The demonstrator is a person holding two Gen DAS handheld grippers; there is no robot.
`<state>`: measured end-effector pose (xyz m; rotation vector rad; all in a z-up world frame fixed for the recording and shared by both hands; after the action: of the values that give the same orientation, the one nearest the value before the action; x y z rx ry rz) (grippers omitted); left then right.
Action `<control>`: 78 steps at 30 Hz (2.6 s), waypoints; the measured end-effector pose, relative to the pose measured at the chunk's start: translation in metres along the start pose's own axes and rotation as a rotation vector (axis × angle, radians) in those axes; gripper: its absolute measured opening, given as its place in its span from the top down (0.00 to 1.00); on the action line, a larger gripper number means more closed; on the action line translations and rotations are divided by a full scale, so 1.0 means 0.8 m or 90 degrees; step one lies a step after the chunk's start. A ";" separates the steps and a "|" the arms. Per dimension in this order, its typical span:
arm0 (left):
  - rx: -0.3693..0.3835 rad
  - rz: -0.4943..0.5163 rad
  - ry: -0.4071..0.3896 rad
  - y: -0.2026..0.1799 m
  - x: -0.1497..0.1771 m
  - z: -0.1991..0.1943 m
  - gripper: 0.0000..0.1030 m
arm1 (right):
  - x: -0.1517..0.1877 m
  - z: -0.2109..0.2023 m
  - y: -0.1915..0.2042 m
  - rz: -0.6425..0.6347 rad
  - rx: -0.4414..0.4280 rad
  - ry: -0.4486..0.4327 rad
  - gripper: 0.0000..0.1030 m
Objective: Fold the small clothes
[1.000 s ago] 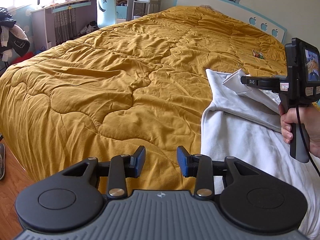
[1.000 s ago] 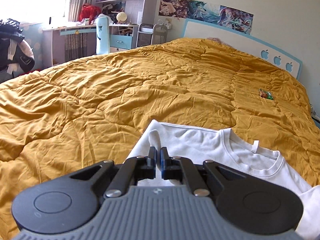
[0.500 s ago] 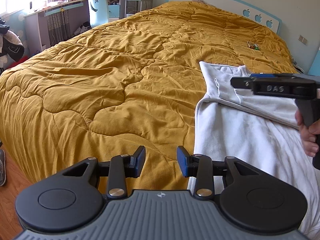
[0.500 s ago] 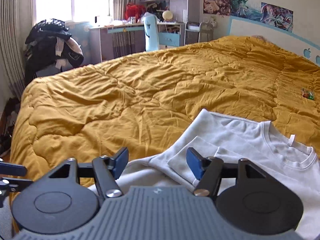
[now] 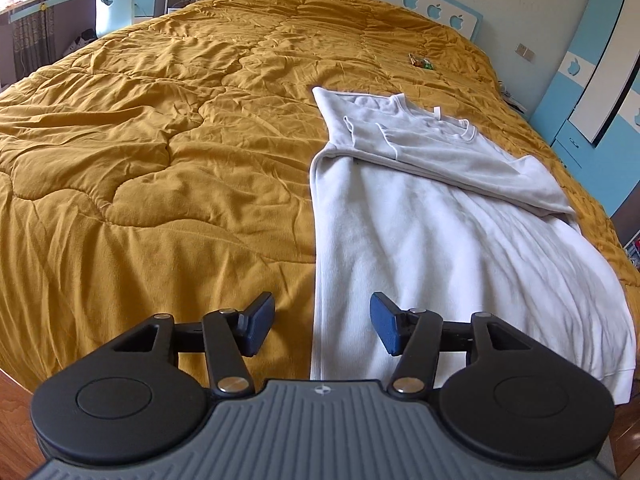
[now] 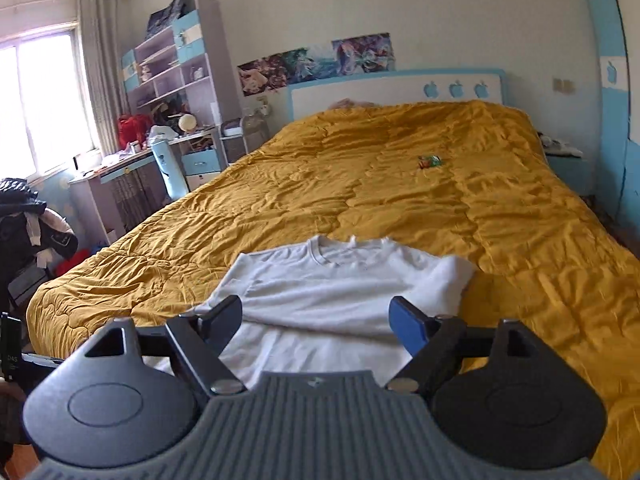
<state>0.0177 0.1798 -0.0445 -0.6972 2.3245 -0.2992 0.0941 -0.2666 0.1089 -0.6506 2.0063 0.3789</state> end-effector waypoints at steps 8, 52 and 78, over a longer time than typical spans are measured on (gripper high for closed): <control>0.030 -0.038 0.084 0.035 0.020 -0.006 0.31 | 0.173 -0.036 -0.039 0.241 0.055 0.207 0.26; -0.028 -0.008 0.271 0.046 0.044 -0.017 0.91 | 0.254 -0.050 -0.035 0.300 0.107 0.323 0.95; -0.057 -0.032 -0.086 -0.137 -0.157 0.149 0.48 | 0.050 0.210 -0.097 -0.138 0.126 0.127 0.25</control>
<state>0.2200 0.1564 -0.0209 -0.7956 2.2055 -0.1648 0.2423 -0.2549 -0.0086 -0.7958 2.1008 -0.0158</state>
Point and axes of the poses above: each gripper's, at about its wrist camera, not at the fingertips, and z roughly the way its jaws point, y to its left, x to its underside, the point moved 2 cm from there along z, roughly the way its jaws point, and after that the axes turned 15 degrees about -z, right-handed, at the moved point
